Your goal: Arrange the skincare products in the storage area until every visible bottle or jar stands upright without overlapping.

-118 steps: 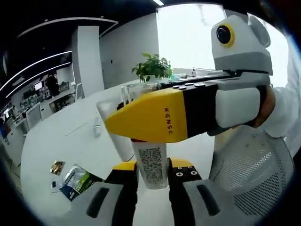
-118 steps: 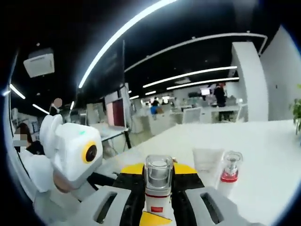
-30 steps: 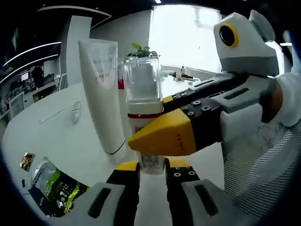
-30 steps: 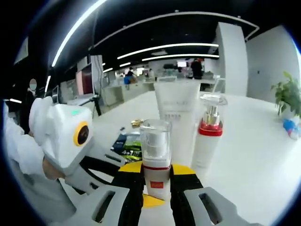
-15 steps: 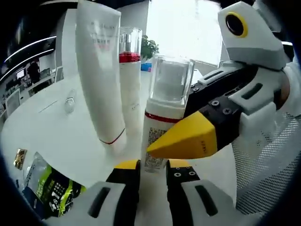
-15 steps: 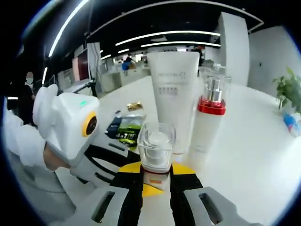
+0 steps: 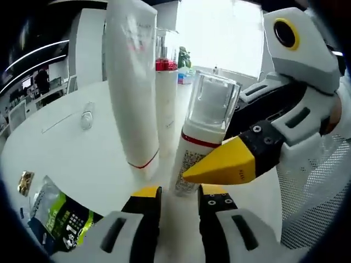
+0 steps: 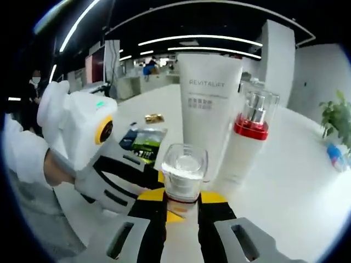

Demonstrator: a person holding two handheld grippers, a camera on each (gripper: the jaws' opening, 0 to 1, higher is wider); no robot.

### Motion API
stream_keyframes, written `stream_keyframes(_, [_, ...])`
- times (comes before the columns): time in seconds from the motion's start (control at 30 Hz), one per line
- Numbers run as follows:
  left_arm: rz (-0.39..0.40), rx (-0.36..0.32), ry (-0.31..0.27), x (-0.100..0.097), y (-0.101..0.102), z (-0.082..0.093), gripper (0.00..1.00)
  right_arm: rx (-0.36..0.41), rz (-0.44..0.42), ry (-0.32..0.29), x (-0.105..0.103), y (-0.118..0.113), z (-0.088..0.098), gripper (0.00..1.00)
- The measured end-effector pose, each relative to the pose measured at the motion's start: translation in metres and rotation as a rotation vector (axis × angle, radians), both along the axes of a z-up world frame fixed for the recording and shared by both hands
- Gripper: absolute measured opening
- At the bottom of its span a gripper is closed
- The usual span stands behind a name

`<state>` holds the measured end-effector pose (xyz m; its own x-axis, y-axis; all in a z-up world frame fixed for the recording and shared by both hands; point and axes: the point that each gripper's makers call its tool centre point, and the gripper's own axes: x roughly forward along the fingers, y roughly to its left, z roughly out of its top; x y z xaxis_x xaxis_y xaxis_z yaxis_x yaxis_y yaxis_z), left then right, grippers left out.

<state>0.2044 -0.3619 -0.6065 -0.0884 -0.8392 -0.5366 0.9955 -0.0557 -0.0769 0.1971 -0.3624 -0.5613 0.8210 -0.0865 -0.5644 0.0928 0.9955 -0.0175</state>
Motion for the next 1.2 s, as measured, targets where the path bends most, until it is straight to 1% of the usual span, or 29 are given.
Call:
stream_keyframes(0.13, [0.024, 0.004, 0.002, 0.003, 0.002, -0.001, 0.25, 0.004, 0.002, -0.001, 0.002, 0.001, 0.000, 0.13])
stream_keyframes(0.23, [0.027, 0.002, -0.018, 0.004, 0.001, 0.000, 0.22, -0.004, -0.001, -0.002, 0.004, 0.000, -0.001, 0.13])
stream_keyframes(0.33, [0.023, -0.002, -0.024, 0.003, 0.000, 0.001, 0.17, -0.028, -0.016, 0.001, 0.005, -0.008, -0.001, 0.13])
stream_keyframes(0.43, [0.022, -0.011, -0.016, 0.002, -0.001, 0.004, 0.13, -0.013, -0.030, 0.000, 0.009, -0.012, 0.000, 0.13])
stream_keyframes(0.63, [0.032, -0.019, -0.015, 0.003, -0.003, 0.006, 0.14, -0.021, -0.030, -0.008, 0.013, -0.010, 0.000, 0.14])
stream_keyframes(0.7, [0.034, -0.019, -0.012, 0.004, -0.002, 0.006, 0.14, -0.005, -0.041, -0.016, 0.014, -0.011, 0.000, 0.14])
stream_keyframes(0.87, [0.028, -0.019, -0.027, 0.004, -0.003, 0.006, 0.14, 0.007, -0.037, -0.019, 0.015, -0.012, 0.000, 0.15])
stream_keyframes(0.9, [0.029, -0.019, -0.023, 0.005, -0.003, 0.006, 0.14, 0.013, -0.036, -0.017, 0.016, -0.011, -0.001, 0.15])
stream_keyframes(0.93, [0.030, -0.021, -0.017, 0.005, -0.003, 0.006, 0.13, 0.022, -0.033, -0.003, 0.015, -0.010, -0.005, 0.18])
stream_keyframes(1.0, [0.033, -0.024, -0.020, 0.006, -0.003, 0.007, 0.13, 0.037, -0.033, 0.004, 0.013, -0.008, -0.010, 0.24])
stream_keyframes(1.07, [0.032, -0.024, -0.023, 0.006, -0.002, 0.007, 0.12, 0.036, -0.037, 0.000, 0.012, -0.007, -0.009, 0.21])
stream_keyframes(1.2, [0.031, -0.025, -0.024, 0.007, -0.003, 0.008, 0.12, 0.041, -0.044, 0.000, 0.012, -0.009, -0.009, 0.19])
